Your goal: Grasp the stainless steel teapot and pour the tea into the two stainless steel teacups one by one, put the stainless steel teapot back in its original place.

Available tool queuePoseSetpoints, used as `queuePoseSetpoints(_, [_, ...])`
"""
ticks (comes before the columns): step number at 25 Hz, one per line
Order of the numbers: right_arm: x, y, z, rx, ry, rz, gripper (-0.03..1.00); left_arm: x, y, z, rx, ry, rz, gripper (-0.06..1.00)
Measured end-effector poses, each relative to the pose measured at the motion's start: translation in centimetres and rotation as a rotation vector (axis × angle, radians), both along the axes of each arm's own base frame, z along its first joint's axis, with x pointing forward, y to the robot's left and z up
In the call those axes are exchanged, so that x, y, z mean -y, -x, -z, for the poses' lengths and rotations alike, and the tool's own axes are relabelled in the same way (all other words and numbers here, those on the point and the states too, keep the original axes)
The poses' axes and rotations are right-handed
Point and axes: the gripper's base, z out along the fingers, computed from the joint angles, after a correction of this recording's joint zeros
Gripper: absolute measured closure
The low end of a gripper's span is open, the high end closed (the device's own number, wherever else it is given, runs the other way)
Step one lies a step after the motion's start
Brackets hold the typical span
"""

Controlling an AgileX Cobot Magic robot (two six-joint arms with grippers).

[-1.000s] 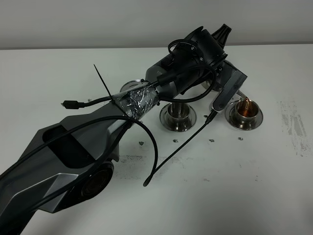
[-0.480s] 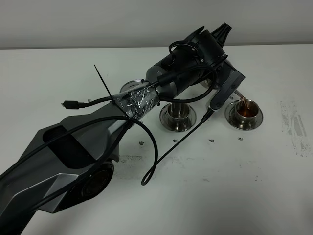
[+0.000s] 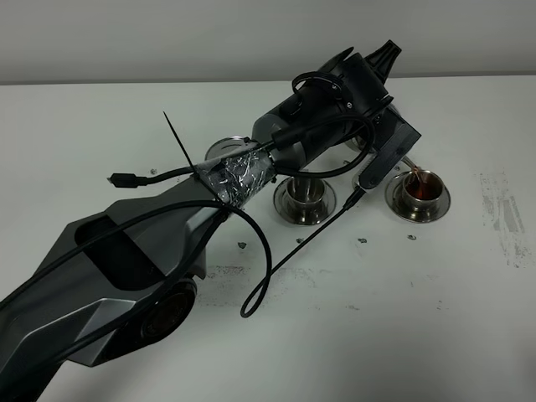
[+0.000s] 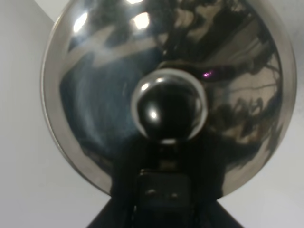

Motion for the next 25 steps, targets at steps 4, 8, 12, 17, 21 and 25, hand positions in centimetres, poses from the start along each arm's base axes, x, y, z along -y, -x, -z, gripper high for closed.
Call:
queuePoseSetpoints(4, [0.00, 0.00, 0.00, 0.000, 0.000, 0.000, 0.53, 0.15, 0.09, -0.06, 0.010, -0.004, 0.006, 0.75])
queuePoseSetpoints(8, [0.00, 0.00, 0.00, 0.000, 0.000, 0.000, 0.53, 0.26, 0.15, -0.09, 0.014, -0.003, 0.011, 0.75])
queuePoseSetpoints(12, [0.00, 0.00, 0.00, 0.000, 0.000, 0.000, 0.53, 0.31, 0.18, -0.15, 0.025, -0.014, 0.014, 0.75])
queuePoseSetpoints(17, [0.00, 0.00, 0.00, 0.000, 0.000, 0.000, 0.53, 0.51, 0.33, -0.20, 0.033, -0.019, 0.021, 0.75])
queuePoseSetpoints(21, [0.00, 0.00, 0.00, 0.000, 0.000, 0.000, 0.54, 0.54, 0.31, -0.28, 0.047, -0.027, 0.025, 0.75])
queuePoseSetpoints(25, [0.00, 0.00, 0.00, 0.000, 0.000, 0.000, 0.54, 0.53, 0.30, -0.29, 0.048, -0.028, 0.025, 0.75])
